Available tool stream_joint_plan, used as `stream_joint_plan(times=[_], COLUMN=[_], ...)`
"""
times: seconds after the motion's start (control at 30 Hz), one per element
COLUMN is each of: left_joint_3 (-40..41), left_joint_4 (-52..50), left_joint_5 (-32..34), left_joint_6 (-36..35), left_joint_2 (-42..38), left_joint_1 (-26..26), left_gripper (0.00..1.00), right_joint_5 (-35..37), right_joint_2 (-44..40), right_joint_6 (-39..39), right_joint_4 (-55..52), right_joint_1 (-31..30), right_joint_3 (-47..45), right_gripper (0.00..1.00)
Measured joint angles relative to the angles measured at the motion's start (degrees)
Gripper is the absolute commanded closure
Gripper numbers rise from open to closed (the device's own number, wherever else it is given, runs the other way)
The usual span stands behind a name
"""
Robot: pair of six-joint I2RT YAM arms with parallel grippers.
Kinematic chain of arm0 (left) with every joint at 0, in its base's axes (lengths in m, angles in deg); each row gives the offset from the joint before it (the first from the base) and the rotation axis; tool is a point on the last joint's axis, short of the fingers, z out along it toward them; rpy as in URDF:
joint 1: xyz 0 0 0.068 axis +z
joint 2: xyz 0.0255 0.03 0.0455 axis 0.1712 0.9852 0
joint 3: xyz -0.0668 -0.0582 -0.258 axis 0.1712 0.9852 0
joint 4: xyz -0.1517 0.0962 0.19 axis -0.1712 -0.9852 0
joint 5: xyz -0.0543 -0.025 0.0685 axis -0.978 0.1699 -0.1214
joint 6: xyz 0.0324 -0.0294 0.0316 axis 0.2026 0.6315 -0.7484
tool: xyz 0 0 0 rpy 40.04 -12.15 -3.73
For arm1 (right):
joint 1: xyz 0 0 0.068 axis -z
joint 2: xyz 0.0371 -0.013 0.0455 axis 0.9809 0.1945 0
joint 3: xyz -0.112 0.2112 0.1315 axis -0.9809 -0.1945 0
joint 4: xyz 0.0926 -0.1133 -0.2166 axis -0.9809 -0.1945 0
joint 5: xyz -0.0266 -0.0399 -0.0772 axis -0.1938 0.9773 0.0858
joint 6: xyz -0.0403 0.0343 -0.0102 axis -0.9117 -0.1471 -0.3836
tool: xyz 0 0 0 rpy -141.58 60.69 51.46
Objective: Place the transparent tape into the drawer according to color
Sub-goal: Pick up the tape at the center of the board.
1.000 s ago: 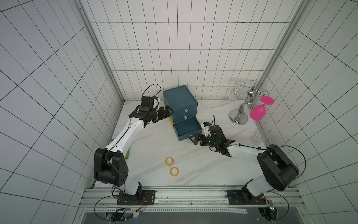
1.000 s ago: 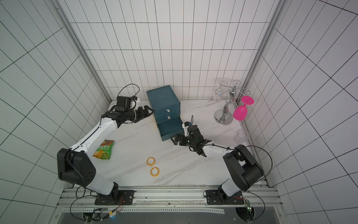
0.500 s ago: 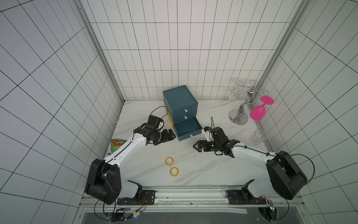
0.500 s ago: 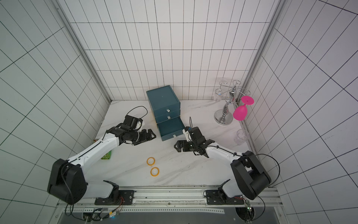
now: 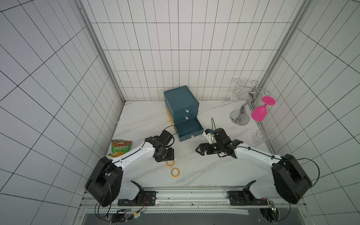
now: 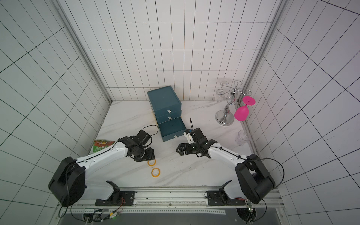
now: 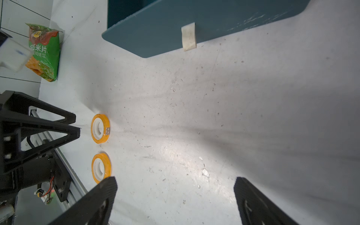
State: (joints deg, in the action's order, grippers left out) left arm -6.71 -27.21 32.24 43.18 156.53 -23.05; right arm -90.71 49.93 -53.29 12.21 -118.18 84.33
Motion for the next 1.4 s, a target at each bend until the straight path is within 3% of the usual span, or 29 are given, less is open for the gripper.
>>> stream_joint_plan(times=[0.5,0.9,1.2,1.4], left_joint_3=[1.55,0.92,0.07,-6.25], left_joint_4=[1.55,1.6,1.2,2.8], left_joint_5=[2.73,3.69,5.62,8.37], left_joint_6=[0.09,-0.07,1.16,2.8], left_joint_2=[6.82,7.74,5.79,0.37], left_joint_1=[-0.15,-0.55,-0.81,-0.81], left_gripper=[0.58,1.0,1.0,1.0], right_joint_5=[0.04,0.09,0.26,0.72], right_joint_2=[-1.6,-1.66,-1.79,-3.13], right_joint_6=[-0.09,0.0,0.46,1.33], right_joint_4=[-0.48,-0.46,-0.22,0.24], right_joint_1=[0.0,0.0,0.0,0.04], right_joint_3=[-0.02,-0.09,-0.37,-1.64], right_gripper=[0.01,0.01,0.01,0.01])
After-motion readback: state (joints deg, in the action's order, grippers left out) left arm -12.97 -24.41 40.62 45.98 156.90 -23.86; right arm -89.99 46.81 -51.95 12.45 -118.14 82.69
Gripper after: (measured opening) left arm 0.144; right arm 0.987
